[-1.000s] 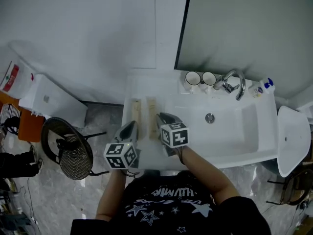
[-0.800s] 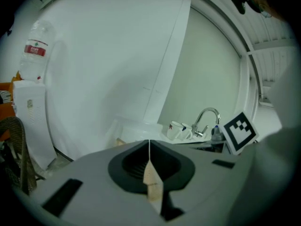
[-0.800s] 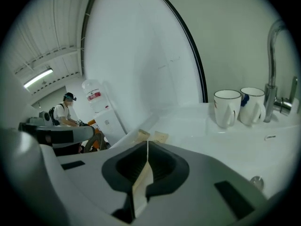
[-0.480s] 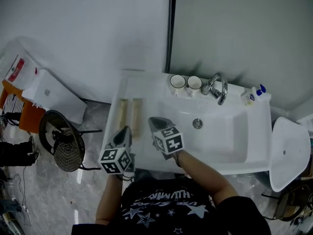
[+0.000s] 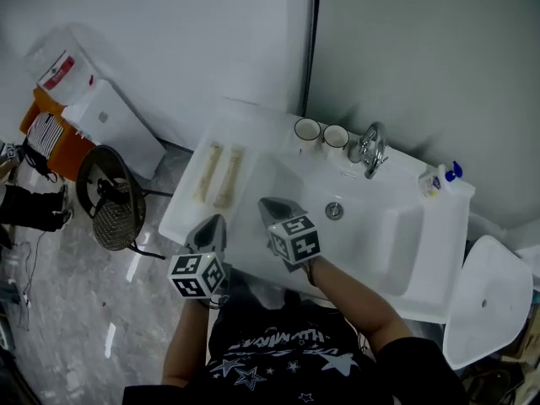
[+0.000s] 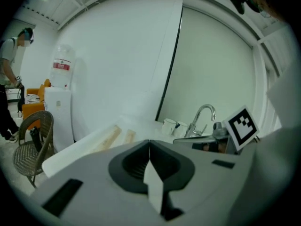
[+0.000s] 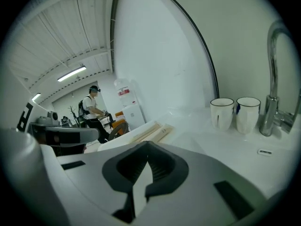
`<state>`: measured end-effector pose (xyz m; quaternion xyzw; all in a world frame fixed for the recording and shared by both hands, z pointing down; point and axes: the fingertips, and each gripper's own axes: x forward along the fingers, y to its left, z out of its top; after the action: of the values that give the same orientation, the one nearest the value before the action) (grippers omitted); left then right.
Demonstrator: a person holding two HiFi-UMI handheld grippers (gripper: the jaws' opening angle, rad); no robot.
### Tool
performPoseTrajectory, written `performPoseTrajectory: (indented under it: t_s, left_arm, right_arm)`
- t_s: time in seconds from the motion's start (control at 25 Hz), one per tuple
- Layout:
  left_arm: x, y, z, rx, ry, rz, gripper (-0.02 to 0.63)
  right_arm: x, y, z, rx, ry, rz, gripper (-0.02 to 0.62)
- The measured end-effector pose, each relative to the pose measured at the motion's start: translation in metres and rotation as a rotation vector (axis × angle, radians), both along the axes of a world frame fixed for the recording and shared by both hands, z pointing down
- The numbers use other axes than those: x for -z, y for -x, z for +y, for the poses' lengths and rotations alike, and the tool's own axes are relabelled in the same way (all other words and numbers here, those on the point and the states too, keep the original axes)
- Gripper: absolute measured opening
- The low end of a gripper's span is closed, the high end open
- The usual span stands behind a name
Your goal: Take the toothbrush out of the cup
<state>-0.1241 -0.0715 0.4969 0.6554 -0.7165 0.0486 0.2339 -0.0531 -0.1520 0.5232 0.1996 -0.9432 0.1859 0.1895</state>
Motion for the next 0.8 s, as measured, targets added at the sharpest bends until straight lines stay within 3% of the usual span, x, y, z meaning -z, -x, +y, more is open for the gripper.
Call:
performPoseTrajectory:
  t_s: [0.24,0.52,0.8]
  left_arm:
    - [0.007,-0.022,0.039,0.099,-0.023,0.003,0.018]
    - [-0.004,-0.023,0.084,0.201,-0.010,0.034,0.018]
    - [-0.003,-0.038,0.126,0.236,-0.018,0.054,0.018]
  right_arm:
    - [-0.005,-0.007,0.029,0.145,-0.053,0.035,0.014]
    - [-0.002,-0.008,0.050,0.186,-0.057,0.007,0.012]
    - [0.004,-0.015,0.069,0.180,-0.058,-0.007,0.014]
